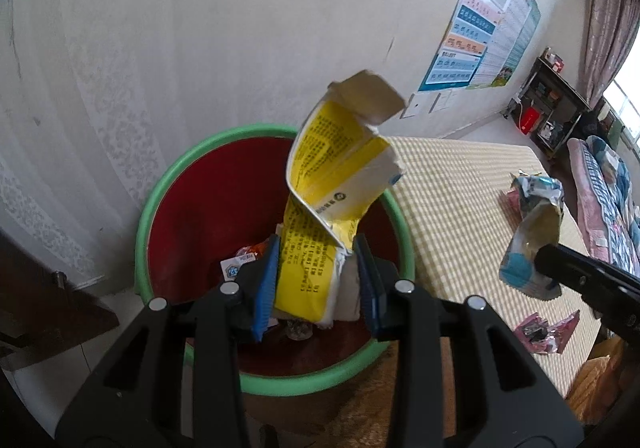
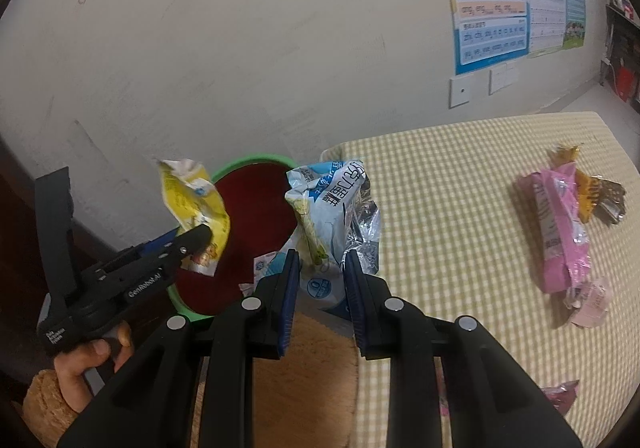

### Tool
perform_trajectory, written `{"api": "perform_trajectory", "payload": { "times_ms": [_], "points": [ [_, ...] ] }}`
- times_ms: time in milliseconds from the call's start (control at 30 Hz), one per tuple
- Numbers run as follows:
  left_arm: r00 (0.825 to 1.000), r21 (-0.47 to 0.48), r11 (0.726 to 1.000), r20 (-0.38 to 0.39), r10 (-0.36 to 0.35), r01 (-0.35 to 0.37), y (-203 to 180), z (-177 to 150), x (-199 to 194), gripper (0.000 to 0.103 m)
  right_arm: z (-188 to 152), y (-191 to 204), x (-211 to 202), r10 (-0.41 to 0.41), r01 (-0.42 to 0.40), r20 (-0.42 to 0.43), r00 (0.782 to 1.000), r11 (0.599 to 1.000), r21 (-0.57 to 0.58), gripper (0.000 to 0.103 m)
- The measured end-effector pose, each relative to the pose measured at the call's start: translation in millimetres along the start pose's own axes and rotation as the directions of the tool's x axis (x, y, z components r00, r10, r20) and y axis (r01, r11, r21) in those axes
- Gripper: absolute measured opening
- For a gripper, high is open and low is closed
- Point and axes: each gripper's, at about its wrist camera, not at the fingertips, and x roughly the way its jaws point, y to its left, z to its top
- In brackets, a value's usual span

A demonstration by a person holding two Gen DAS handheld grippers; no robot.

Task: Collect trash
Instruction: 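Release the yellow wrapper into the bin with the left gripper while the right gripper releases its wrapper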

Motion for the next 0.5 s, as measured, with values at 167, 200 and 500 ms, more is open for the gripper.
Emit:
{"api": "perform_trajectory", "payload": {
  "times_ms": [167, 200, 500],
  "points": [
    [1.000, -0.013, 1.000, -0.009, 0.007, -0.007, 6.8, 0.0, 4.8, 0.034, 5.3, 11.3, 10.0, 0.015, -0.015, -0.013, 1.000, 1.000, -0.016, 0.023],
    [1.000, -0.014, 1.000, -0.010, 0.008, -0.008, 7.6, -0.1, 5.5, 0.034, 7.3, 14.0, 13.2, 0.021, -0.021, -0.016, 1.000, 1.000, -0.018, 0.023],
    [0.999, -0.053, 0.998, 0.005, 0.043, -0.043, 25.1, 2.6, 2.4, 0.032, 26.4, 34.8, 39.7, 0.089, -0.090, -0.044, 0.995, 0.996, -0.012, 0.024]
  ]
}}
